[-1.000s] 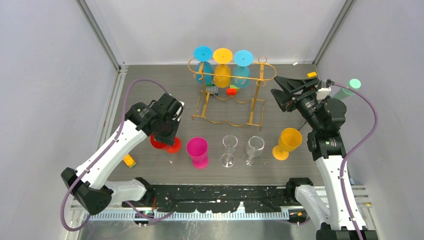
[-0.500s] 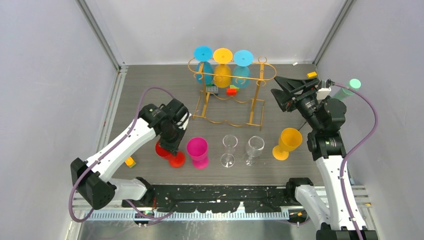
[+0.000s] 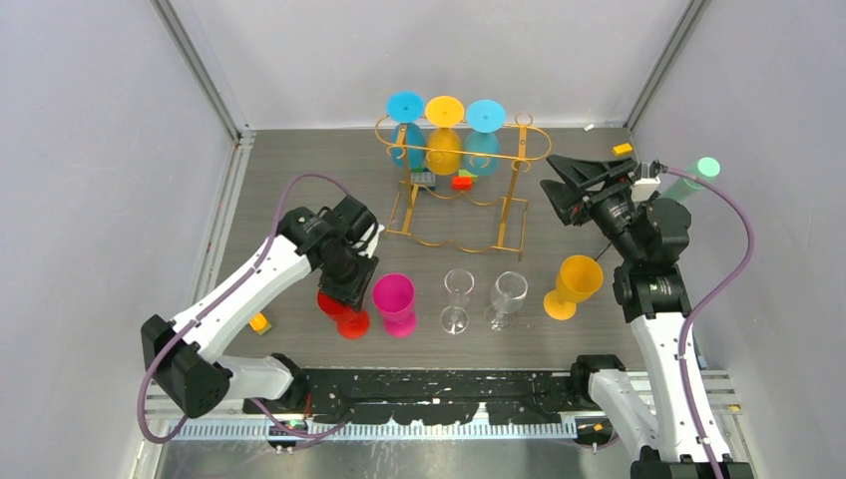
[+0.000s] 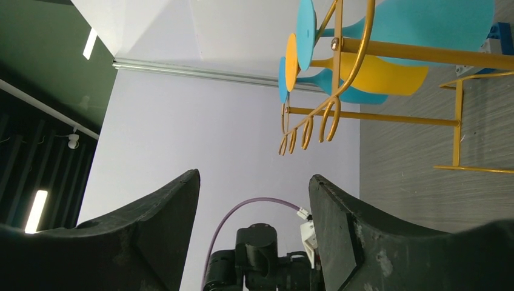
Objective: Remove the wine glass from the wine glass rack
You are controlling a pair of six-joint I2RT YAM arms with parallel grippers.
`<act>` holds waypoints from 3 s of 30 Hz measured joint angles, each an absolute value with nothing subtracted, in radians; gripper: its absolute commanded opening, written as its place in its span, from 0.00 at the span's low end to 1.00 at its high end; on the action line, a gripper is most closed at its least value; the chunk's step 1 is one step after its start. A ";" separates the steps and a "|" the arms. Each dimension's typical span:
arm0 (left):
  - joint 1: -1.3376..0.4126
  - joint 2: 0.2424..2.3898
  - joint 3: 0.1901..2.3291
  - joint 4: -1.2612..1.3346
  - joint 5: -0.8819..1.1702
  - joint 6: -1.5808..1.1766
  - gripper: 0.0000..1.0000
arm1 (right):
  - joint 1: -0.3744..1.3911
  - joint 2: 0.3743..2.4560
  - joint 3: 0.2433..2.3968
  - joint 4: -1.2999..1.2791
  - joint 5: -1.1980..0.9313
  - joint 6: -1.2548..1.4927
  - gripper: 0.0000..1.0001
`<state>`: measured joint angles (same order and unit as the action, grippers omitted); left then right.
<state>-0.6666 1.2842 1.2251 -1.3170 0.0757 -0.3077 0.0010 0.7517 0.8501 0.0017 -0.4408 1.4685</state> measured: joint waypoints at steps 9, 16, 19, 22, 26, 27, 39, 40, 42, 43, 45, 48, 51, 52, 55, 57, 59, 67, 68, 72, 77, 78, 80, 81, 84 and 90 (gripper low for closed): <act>-0.667 1.166 1.395 -1.327 0.064 -0.327 0.61 | 0.001 0.753 0.890 -0.115 -0.442 1.428 0.69; -0.667 1.026 1.463 -1.237 0.061 -0.334 0.98 | 0.001 0.794 1.094 -0.301 -0.400 1.298 0.55; -0.667 0.950 1.413 -1.118 0.061 -0.349 1.00 | 0.001 0.823 1.146 -0.345 -0.385 1.257 0.51; -0.667 0.860 1.330 -0.994 0.054 -0.371 1.00 | 0.001 0.865 1.177 -0.373 -0.382 1.233 0.55; -0.667 0.770 1.247 -0.862 0.013 -0.409 1.00 | 0.046 0.941 1.211 -0.382 -0.342 1.212 0.57; -0.667 0.751 1.232 -0.826 0.001 -0.414 1.00 | 0.068 0.968 1.227 -0.396 -0.323 1.203 0.57; -0.667 0.736 1.140 -0.636 -0.055 -0.437 1.00 | 0.348 1.318 1.540 -0.522 0.025 1.070 0.49; -0.667 0.739 1.138 -0.633 -0.056 -0.434 1.00 | 0.353 1.345 1.561 -0.525 0.047 1.067 0.50; -0.667 0.744 1.138 -0.628 -0.057 -0.428 1.00 | 0.366 1.396 1.596 -0.533 0.086 1.064 0.53; -0.667 0.748 1.138 -0.625 -0.057 -0.421 1.00 | 0.373 1.420 1.609 -0.536 0.107 1.063 0.54; -0.667 0.754 1.137 -0.622 -0.057 -0.410 1.00 | 0.386 1.452 1.622 -0.544 0.141 1.061 0.55; -0.667 0.753 1.130 -0.616 -0.060 -0.398 1.00 | 0.401 1.477 1.634 -0.546 0.186 1.066 0.55; -0.667 0.745 1.117 -0.606 -0.062 -0.385 1.00 | 0.405 1.480 1.635 -0.540 0.212 1.073 0.53; -0.667 0.743 1.113 -0.601 -0.064 -0.384 1.00 | 0.405 1.480 1.635 -0.537 0.218 1.077 0.50; -0.667 0.741 1.108 -0.592 -0.068 -0.381 1.00 | 0.405 1.480 1.632 -0.522 0.229 1.090 0.44; -0.667 0.742 1.108 -0.588 -0.068 -0.381 1.00 | 0.404 1.480 1.618 -0.496 0.233 1.103 0.41; -0.667 0.742 1.108 -0.588 -0.069 -0.380 1.00 | 0.404 1.480 1.602 -0.478 0.232 1.114 0.41; -0.667 0.747 1.108 -0.587 -0.069 -0.379 1.00 | 0.399 1.480 1.548 -0.407 0.209 1.187 0.27; -0.667 0.747 1.108 -0.587 -0.069 -0.379 1.00 | 0.398 1.479 1.539 -0.393 0.206 1.197 0.24; -0.667 0.749 1.108 -0.588 -0.068 -0.377 1.00 | 0.394 1.479 1.520 -0.355 0.198 1.226 0.11; -0.667 0.760 1.108 -0.593 -0.060 -0.377 1.00 | 0.392 1.466 1.497 -0.293 0.180 1.256 0.00; -0.667 0.761 1.108 -0.594 -0.059 -0.376 1.00 | 0.391 1.460 1.491 -0.290 0.179 1.258 0.00; -0.667 0.763 1.108 -0.595 -0.059 -0.369 1.00 | 0.391 1.447 1.468 -0.271 0.176 1.263 0.00; -0.667 0.764 1.108 -0.595 -0.059 -0.363 1.00 | 0.390 1.441 1.456 -0.256 0.175 1.266 0.00; -0.667 0.771 1.109 -0.596 -0.060 -0.353 1.00 | 0.390 1.423 1.416 -0.211 0.174 1.268 0.00; -0.667 0.767 1.109 -0.595 -0.060 -0.352 1.00 | 0.390 1.379 1.327 -0.081 0.183 1.266 0.00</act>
